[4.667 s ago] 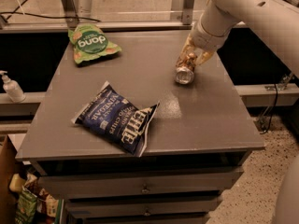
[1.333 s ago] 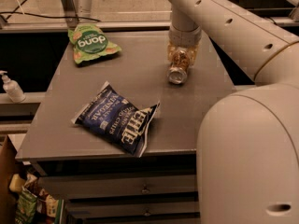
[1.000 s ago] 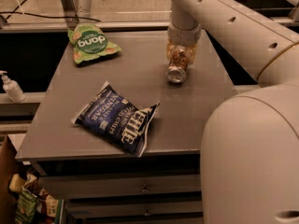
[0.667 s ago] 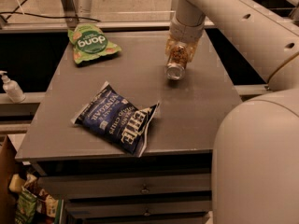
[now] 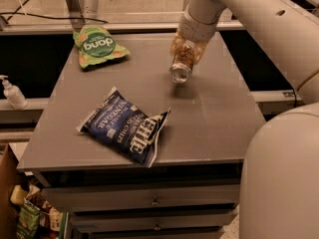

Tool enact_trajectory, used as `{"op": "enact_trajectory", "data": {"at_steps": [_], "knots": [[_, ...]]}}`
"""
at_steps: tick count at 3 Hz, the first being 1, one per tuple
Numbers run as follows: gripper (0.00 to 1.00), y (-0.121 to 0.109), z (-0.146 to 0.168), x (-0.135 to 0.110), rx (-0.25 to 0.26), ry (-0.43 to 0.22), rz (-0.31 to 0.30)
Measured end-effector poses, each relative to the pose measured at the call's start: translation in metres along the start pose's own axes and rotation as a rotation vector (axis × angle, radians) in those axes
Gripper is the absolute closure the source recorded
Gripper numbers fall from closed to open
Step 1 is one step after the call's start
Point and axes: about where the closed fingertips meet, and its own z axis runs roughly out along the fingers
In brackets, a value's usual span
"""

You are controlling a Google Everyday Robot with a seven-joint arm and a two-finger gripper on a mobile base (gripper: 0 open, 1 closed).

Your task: Place orange can upright

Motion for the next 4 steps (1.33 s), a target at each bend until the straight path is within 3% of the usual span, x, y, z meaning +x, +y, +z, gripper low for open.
{"op": "enact_trajectory", "data": {"at_steps": [1,2,3,4], "knots": [[1.00,-0.006,0.012,0.002,0.088,-0.038,0.000],[1.00,-0.018,0.008,-0.007,0.270,-0.125,-0.040],[1.00,-0.023,-0.011,-0.014,0.475,-0.171,-0.137],[1.00,-0.016,-0.034,-0.018,0.647,-0.148,-0.230]]}}
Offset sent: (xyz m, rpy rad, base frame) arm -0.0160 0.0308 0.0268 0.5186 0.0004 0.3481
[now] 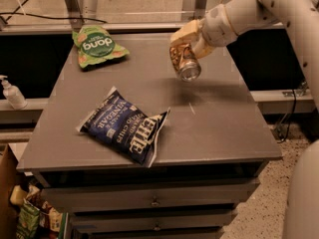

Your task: Place orange can upright

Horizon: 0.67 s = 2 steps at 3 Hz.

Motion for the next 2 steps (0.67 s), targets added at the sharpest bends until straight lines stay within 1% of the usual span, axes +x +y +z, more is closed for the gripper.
{"op": "enact_trajectory", "data": {"at_steps": [1,2], "knots": [[1.00,-0.004,-0.022,-0.009,0.158,0.065,-0.104],[1.00,-0.005,-0.037,-0.018,0.292,0.142,-0.168]]}}
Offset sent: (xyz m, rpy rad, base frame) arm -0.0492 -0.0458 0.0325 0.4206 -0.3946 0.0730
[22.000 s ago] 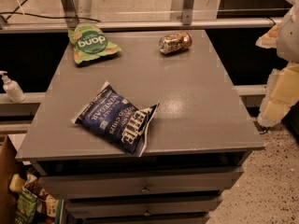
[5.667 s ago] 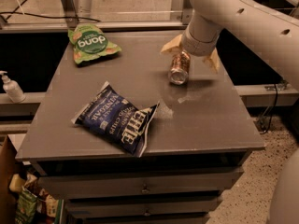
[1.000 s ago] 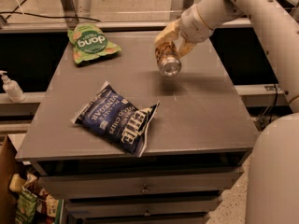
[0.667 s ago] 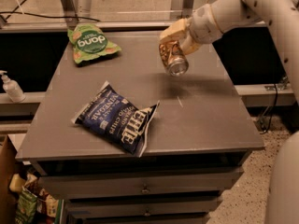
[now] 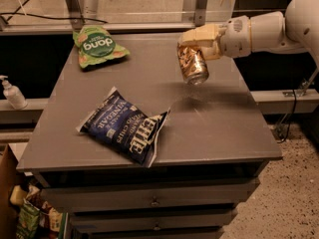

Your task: Place orange can upright

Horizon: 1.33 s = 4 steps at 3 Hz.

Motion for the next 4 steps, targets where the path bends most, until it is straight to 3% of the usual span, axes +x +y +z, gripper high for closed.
{"op": "enact_trajectory", "data": {"at_steps": [1,2,3,4], "knots": [[1.00,-0.005,-0.003,-0.001,0.021,0.013,-0.026],[1.00,-0.005,-0.002,0.000,0.074,0.015,-0.051],[1.00,-0.007,-0.002,-0.005,0.135,0.026,-0.173],[1.00,-0.017,-0.008,-0.010,0.174,0.048,-0.347]]}}
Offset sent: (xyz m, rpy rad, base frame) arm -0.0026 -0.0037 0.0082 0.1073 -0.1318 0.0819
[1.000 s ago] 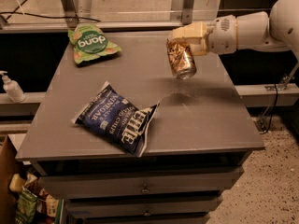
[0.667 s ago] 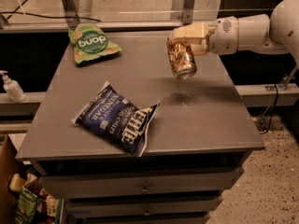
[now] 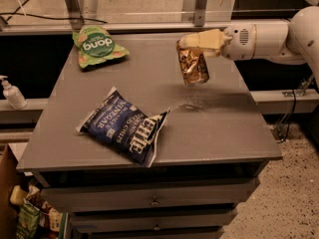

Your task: Place orange can upright

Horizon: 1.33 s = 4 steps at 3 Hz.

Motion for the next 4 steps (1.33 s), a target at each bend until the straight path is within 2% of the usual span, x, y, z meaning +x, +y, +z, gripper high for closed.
{"op": "enact_trajectory", "data": {"at_steps": [1,2,3,4], "knots": [[1.00,-0.011,-0.009,-0.004,0.037,0.020,-0.162],[1.00,-0.018,-0.022,-0.018,0.114,0.082,-0.273],[1.00,-0.020,-0.020,-0.017,0.120,0.086,-0.320],[1.00,-0.021,-0.015,-0.016,0.127,0.077,-0.321]]}}
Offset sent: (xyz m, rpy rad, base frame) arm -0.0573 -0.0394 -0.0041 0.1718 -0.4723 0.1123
